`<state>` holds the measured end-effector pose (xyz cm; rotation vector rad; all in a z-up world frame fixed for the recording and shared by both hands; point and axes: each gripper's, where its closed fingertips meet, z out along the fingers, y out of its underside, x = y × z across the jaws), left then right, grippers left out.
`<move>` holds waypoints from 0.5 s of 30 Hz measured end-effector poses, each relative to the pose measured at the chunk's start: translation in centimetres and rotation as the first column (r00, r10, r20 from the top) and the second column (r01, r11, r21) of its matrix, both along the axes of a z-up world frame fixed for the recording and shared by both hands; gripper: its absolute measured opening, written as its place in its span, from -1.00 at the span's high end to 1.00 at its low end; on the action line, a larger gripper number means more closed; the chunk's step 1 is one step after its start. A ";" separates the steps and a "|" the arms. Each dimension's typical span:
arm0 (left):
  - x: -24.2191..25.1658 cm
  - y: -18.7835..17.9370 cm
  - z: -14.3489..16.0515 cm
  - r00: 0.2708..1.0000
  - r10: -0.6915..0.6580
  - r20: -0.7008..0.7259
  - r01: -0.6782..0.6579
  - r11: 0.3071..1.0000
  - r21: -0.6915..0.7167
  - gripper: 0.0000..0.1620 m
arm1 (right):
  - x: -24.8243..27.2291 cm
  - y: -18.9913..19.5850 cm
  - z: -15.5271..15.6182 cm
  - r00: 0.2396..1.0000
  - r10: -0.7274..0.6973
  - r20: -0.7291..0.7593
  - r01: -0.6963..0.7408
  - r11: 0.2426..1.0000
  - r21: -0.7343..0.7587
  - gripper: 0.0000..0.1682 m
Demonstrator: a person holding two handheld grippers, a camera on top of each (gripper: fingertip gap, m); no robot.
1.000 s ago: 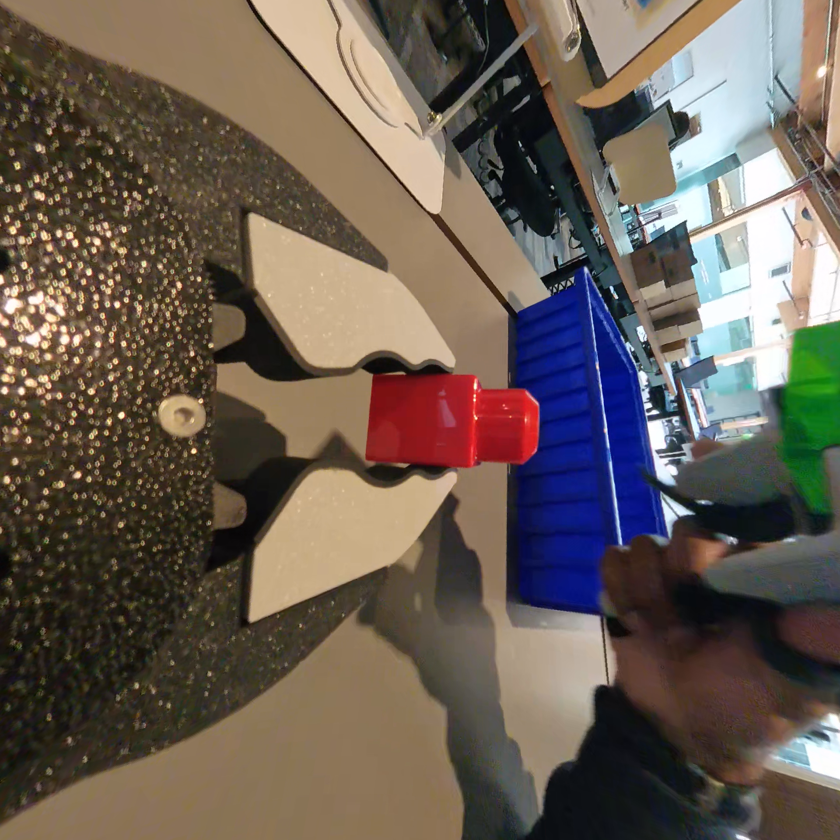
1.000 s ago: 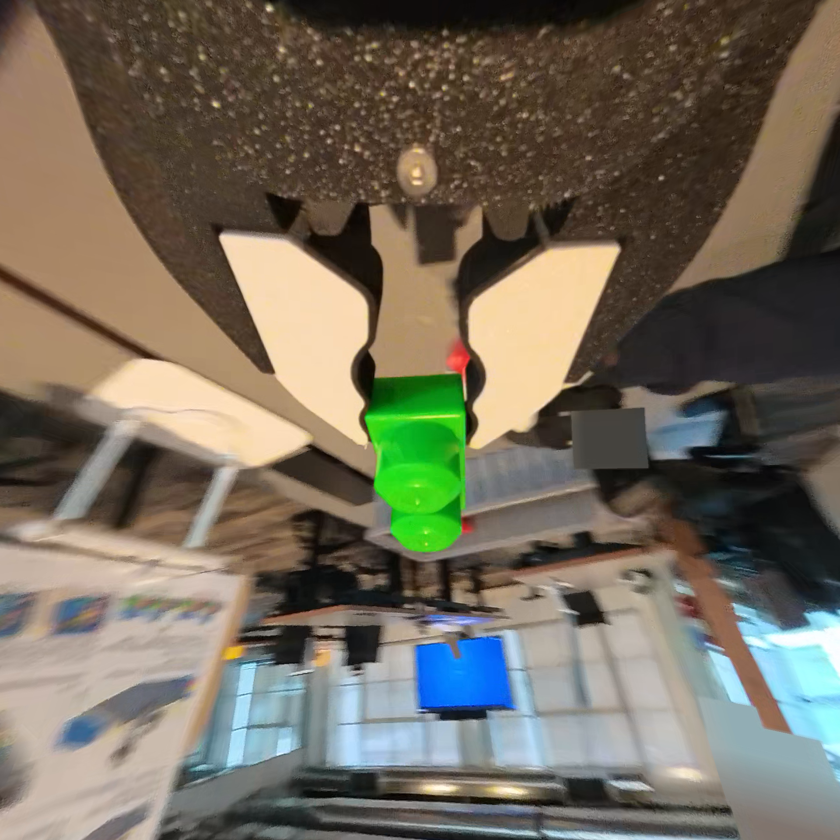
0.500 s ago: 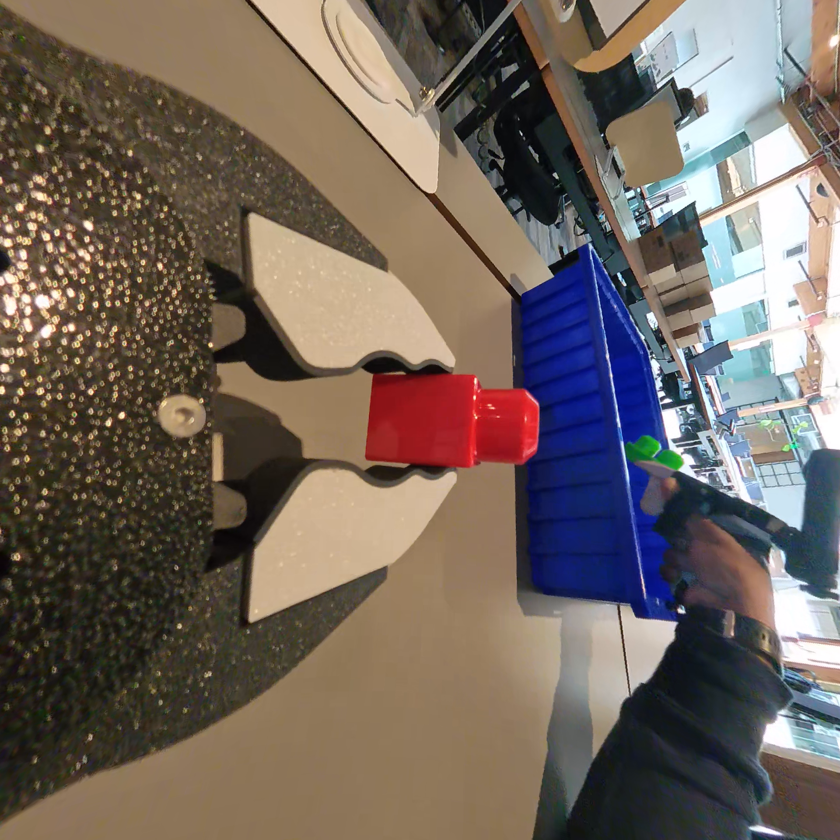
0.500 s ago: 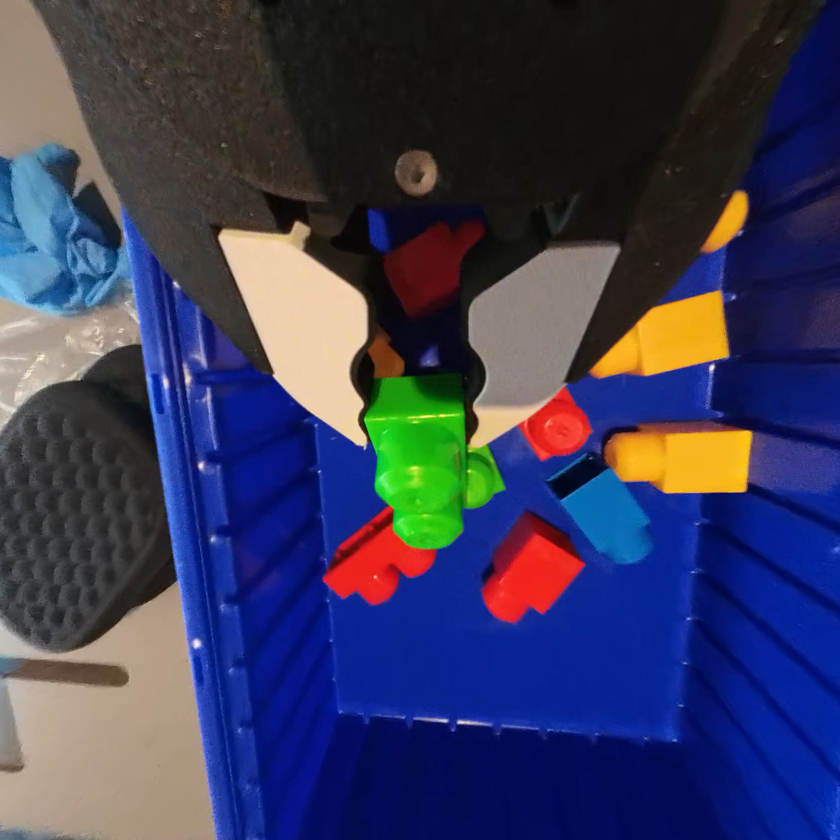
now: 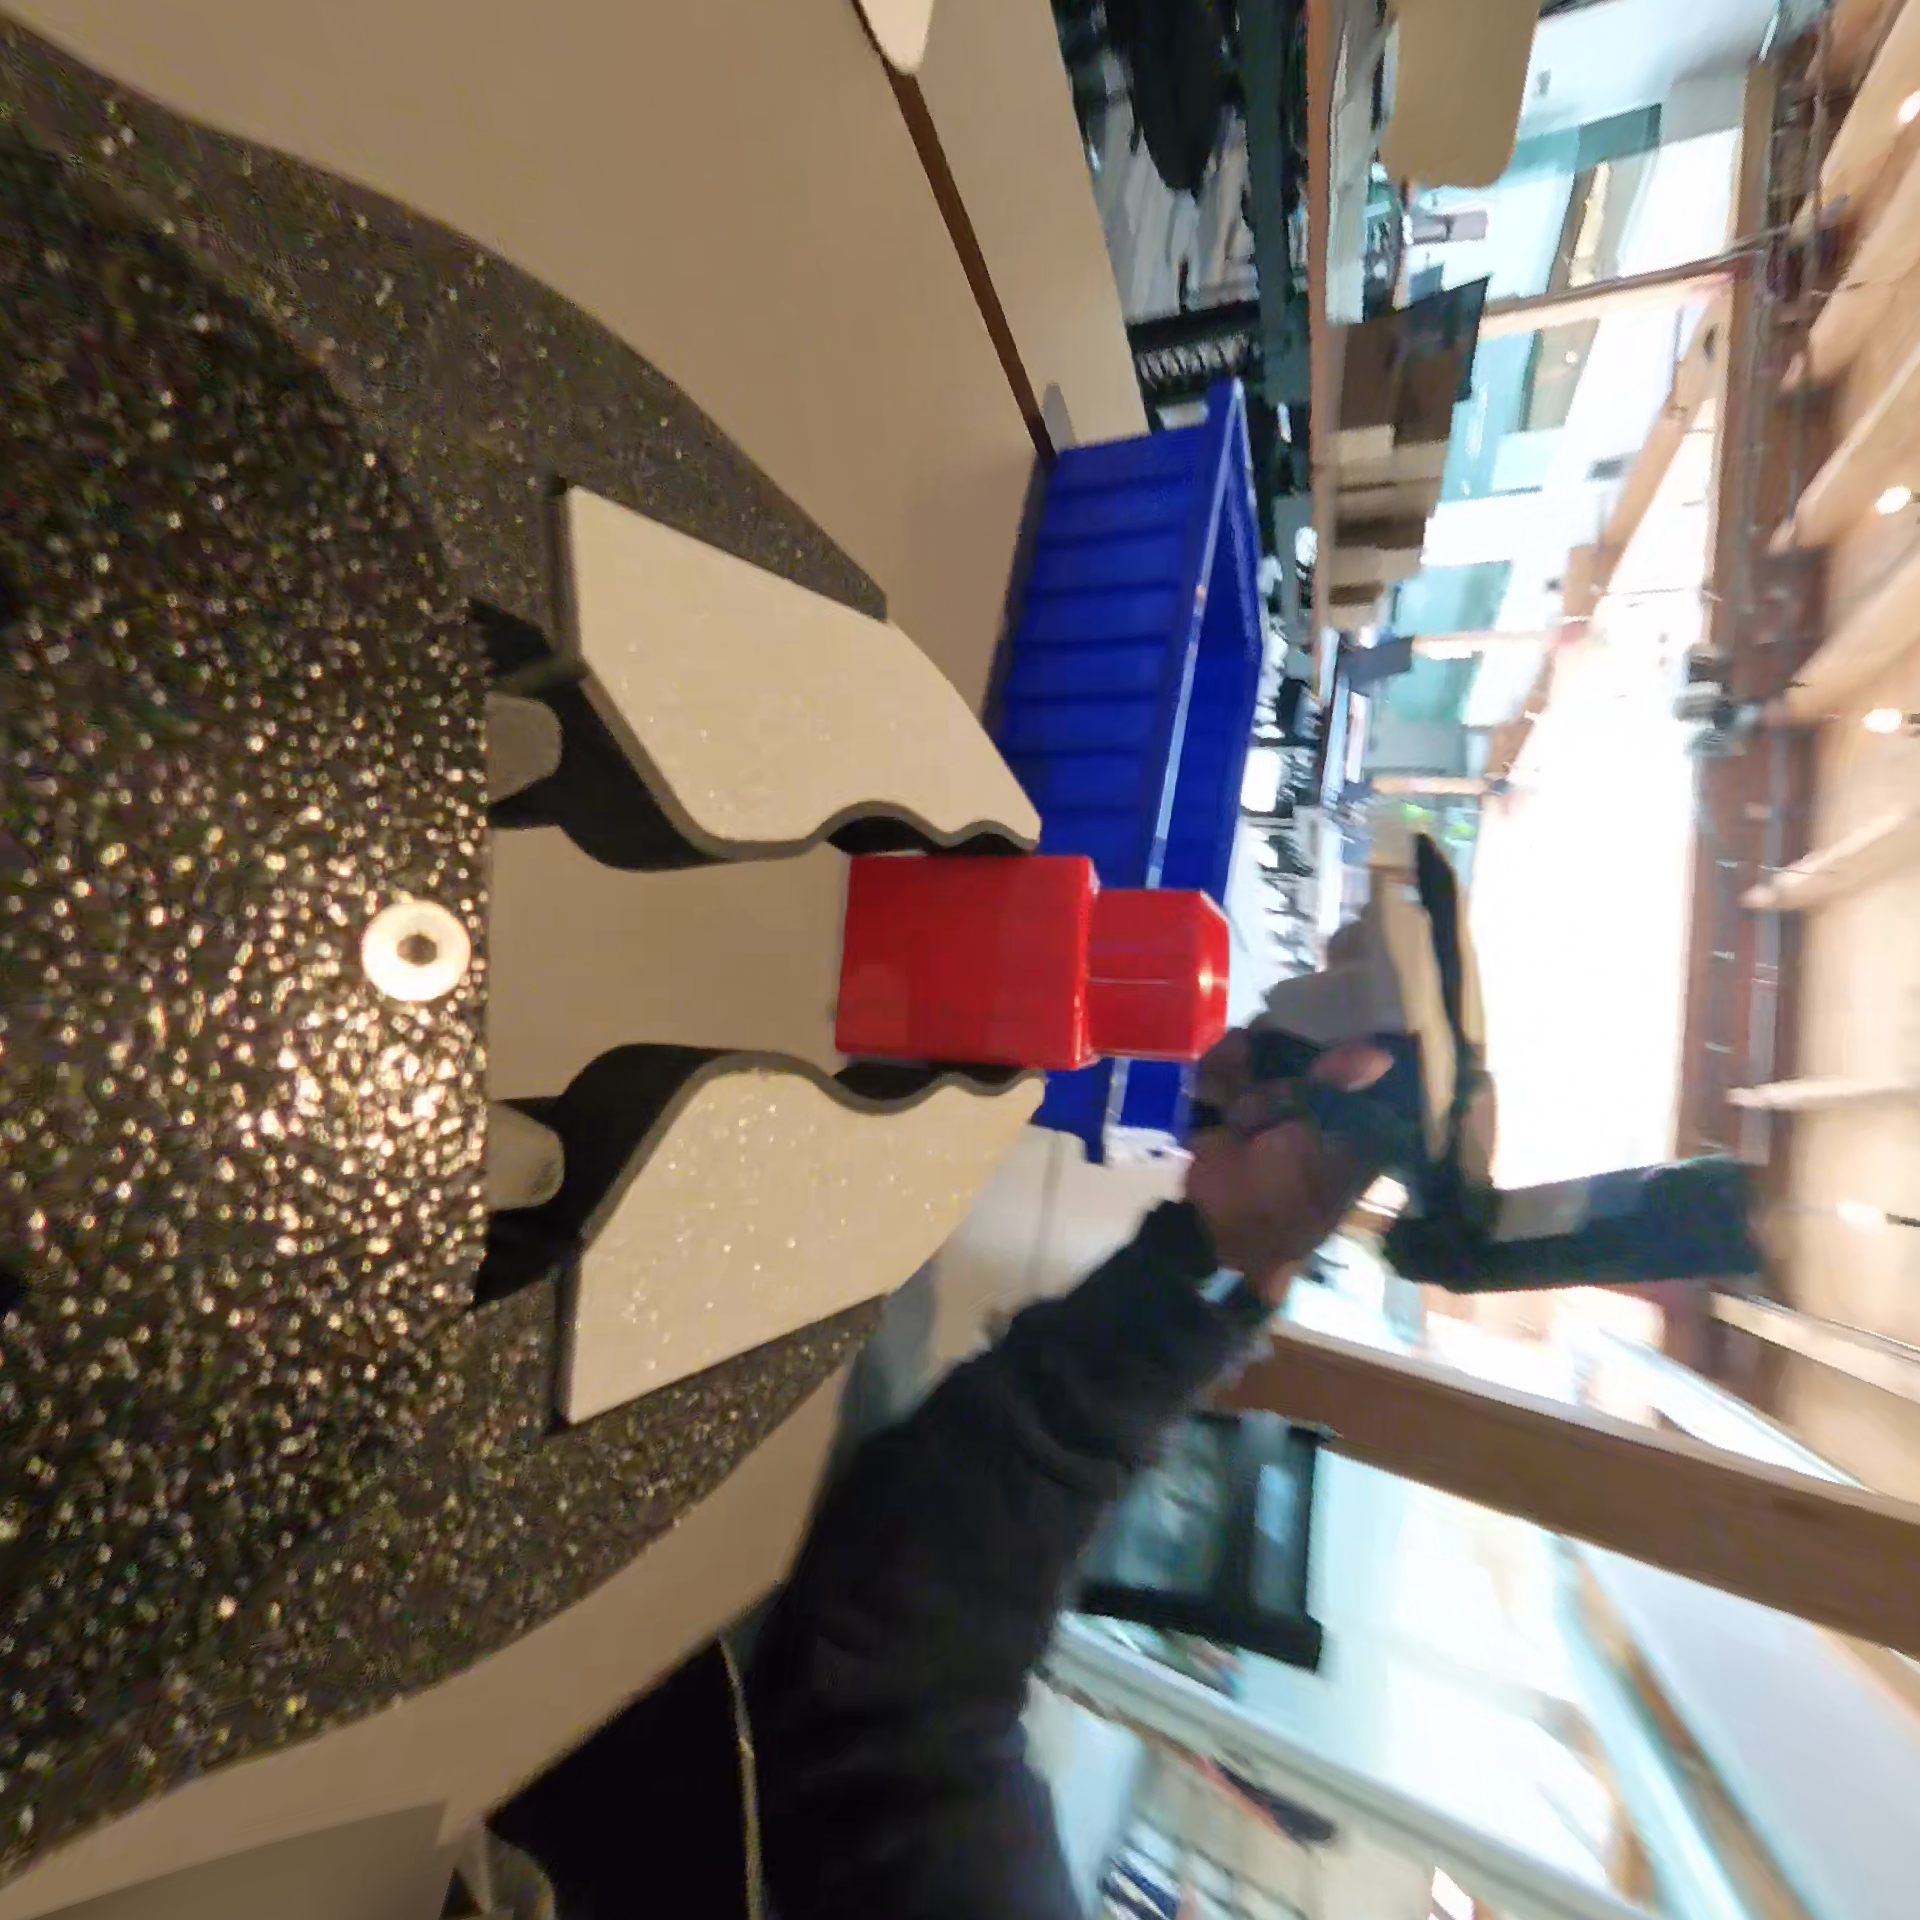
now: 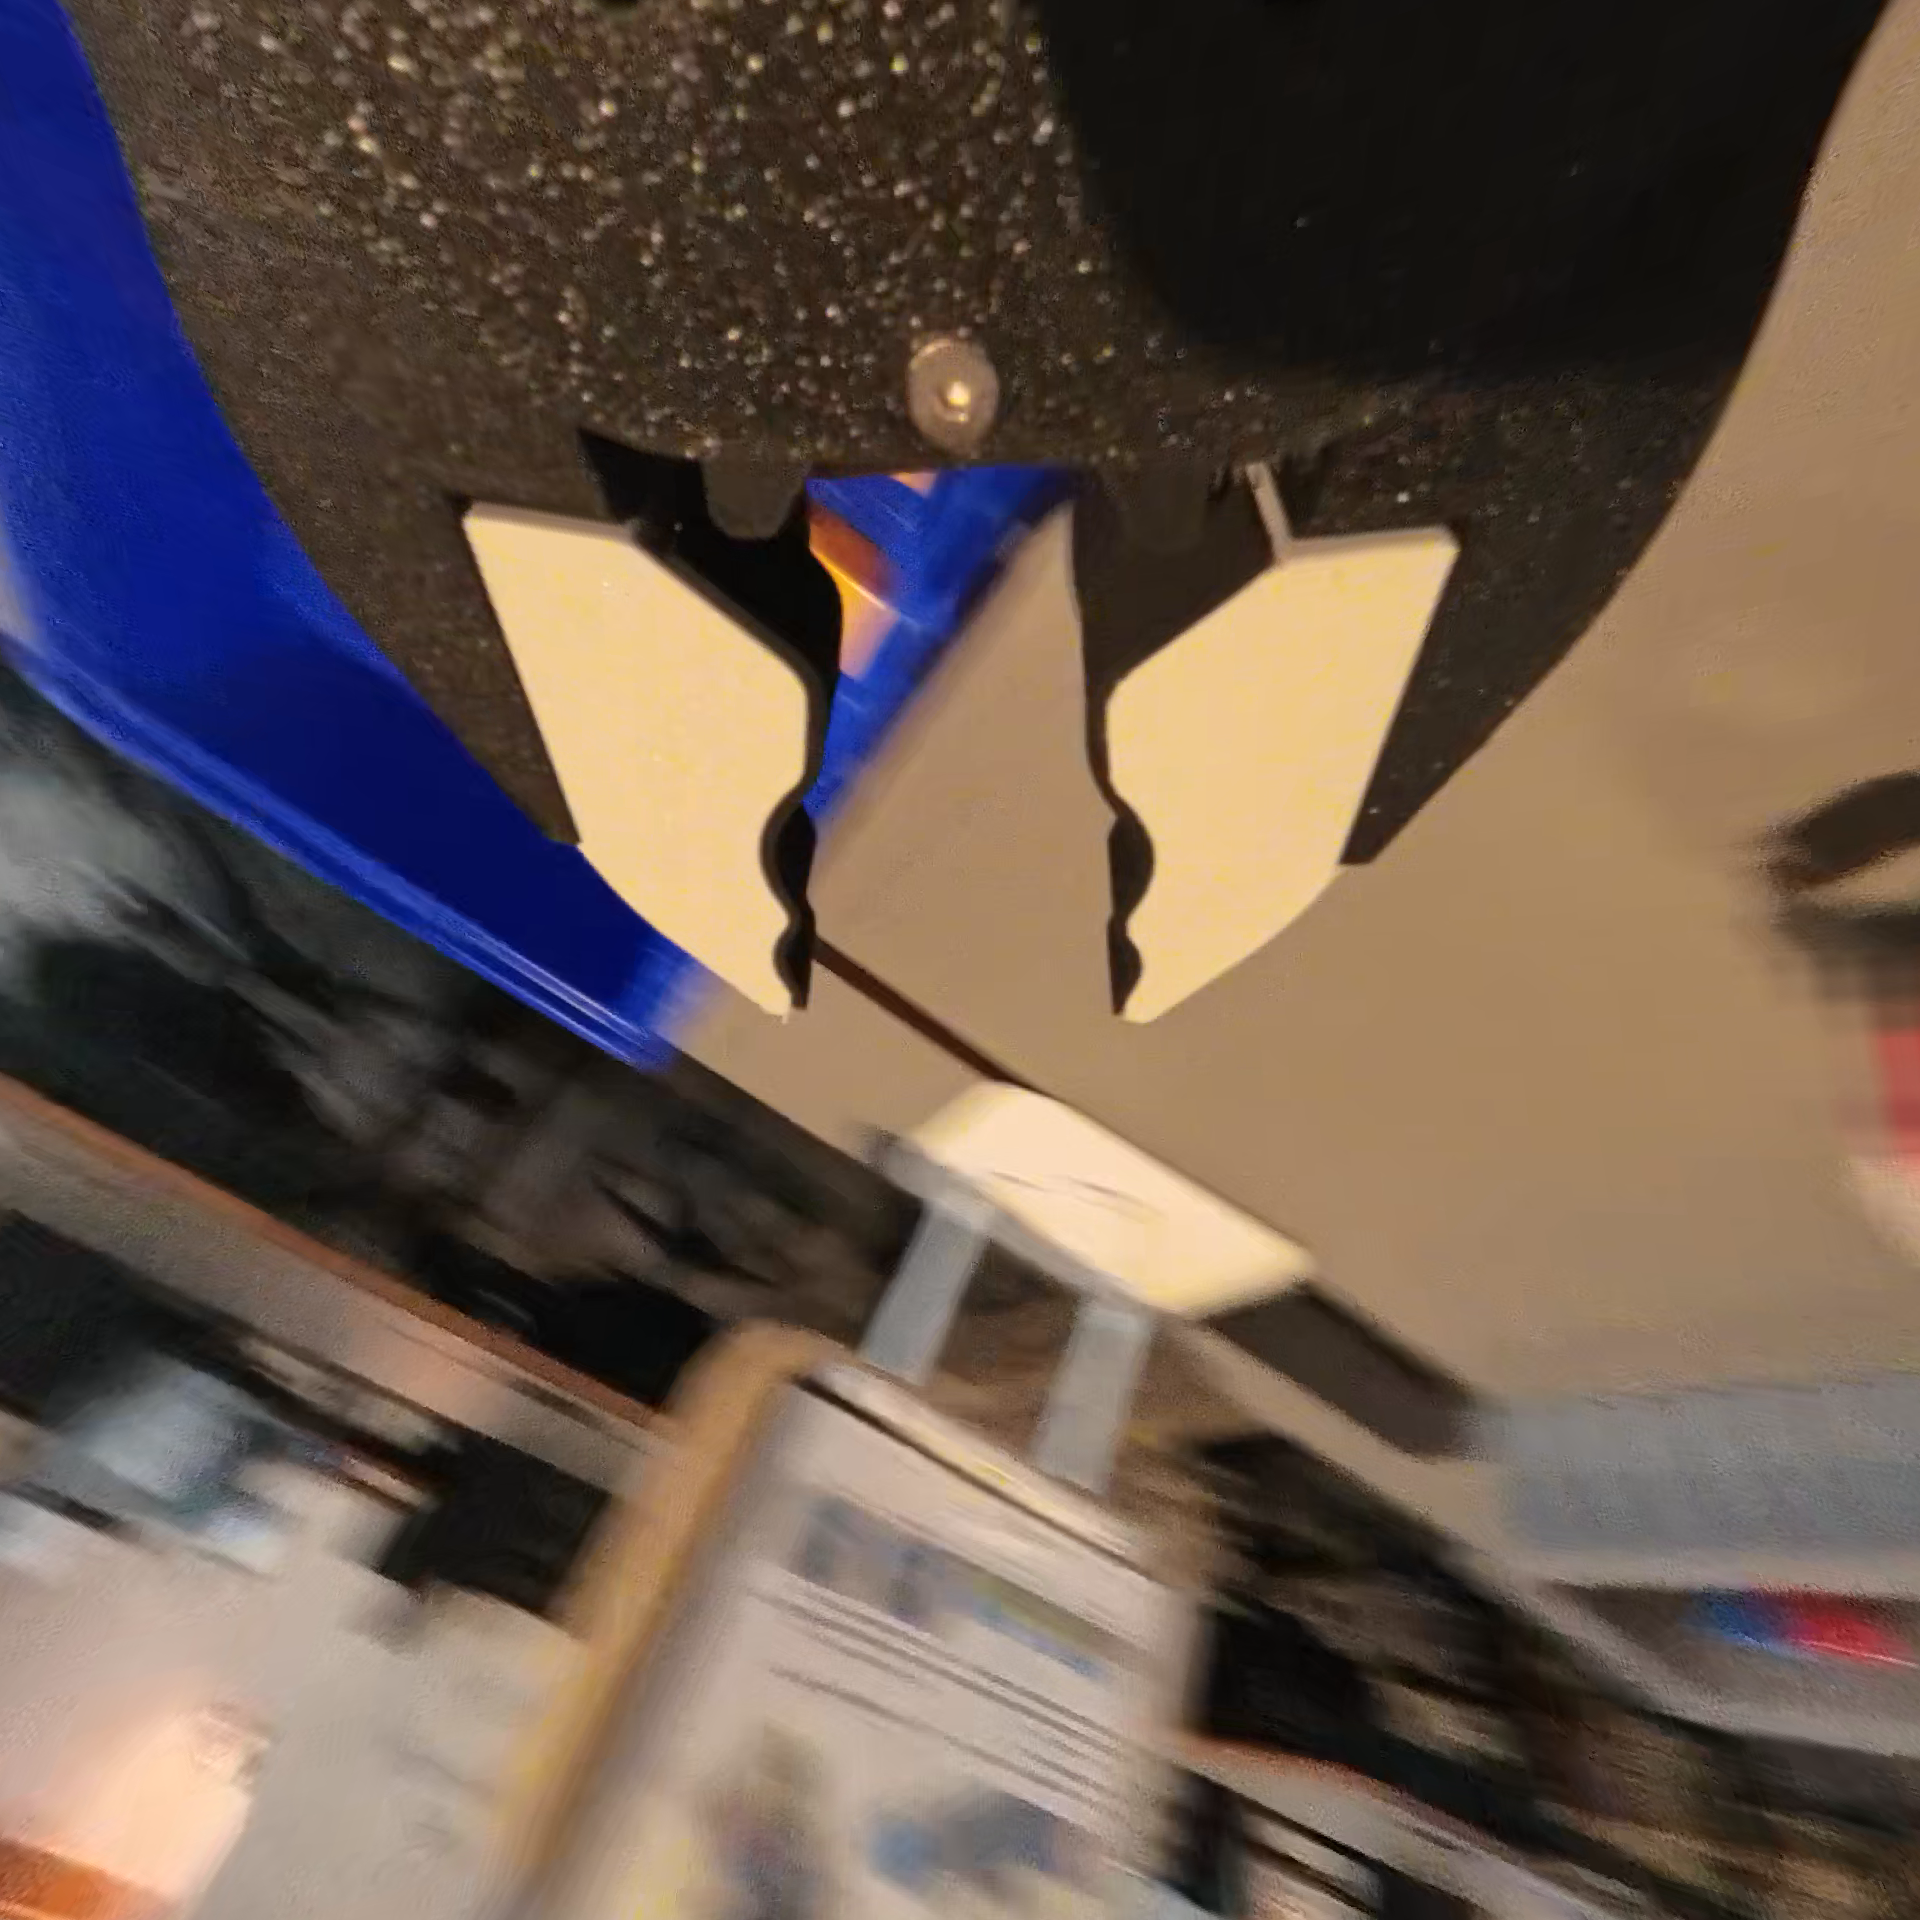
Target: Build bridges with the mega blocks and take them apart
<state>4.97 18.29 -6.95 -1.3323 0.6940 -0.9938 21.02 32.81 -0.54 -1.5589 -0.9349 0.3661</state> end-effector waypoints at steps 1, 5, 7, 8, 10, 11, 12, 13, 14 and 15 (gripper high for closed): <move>-0.3 -0.2 0.7 0.998 -0.022 0.065 0.023 1.000 -0.014 0.56 | -4.1 -3.3 -0.1 0.982 0.186 -0.004 -0.186 0.982 -0.010 0.37; -1.7 -0.6 2.5 0.968 -0.075 0.240 0.084 0.996 -0.028 0.56 | -15.2 -13.4 -3.8 0.790 0.610 -0.063 -0.609 0.769 -0.193 0.33; -2.3 -0.9 3.1 0.950 -0.096 0.296 0.109 0.994 -0.030 0.56 | -17.9 -15.4 -5.9 0.749 0.660 -0.068 -0.652 0.714 -0.253 0.26; -2.5 -0.9 3.3 0.942 -0.103 0.319 0.119 0.992 -0.033 0.56 | -18.8 -16.0 -6.5 0.735 0.672 -0.091 -0.668 0.695 -0.266 0.25; -2.7 -0.9 3.4 0.933 -0.109 0.344 0.130 0.991 -0.038 0.56 | -20.0 -16.8 -6.6 0.715 0.675 -0.183 -0.696 0.662 -0.280 0.29; -2.7 -0.9 3.3 0.933 -0.109 0.343 0.130 0.991 -0.039 0.56 | -20.3 -16.7 -6.5 0.715 0.661 -0.226 -0.698 0.658 -0.282 0.30; -2.6 -0.9 3.3 0.935 -0.108 0.337 0.128 0.991 -0.037 0.56 | -20.4 -16.5 -6.3 0.716 0.646 -0.264 -0.698 0.660 -0.279 0.35; -2.5 -0.9 3.2 0.938 -0.107 0.329 0.125 0.992 -0.033 0.56 | -20.3 -16.3 -5.9 0.715 0.634 -0.295 -0.699 0.662 -0.270 0.41; -2.4 -0.9 3.2 0.941 -0.106 0.322 0.121 0.992 -0.028 0.56 | -20.1 -16.1 -5.6 0.712 0.625 -0.320 -0.700 0.663 -0.263 0.45; -2.4 -0.9 3.2 0.943 -0.103 0.317 0.116 0.993 -0.025 0.56 | -19.8 -15.9 -5.3 0.708 0.619 -0.341 -0.704 0.662 -0.259 0.49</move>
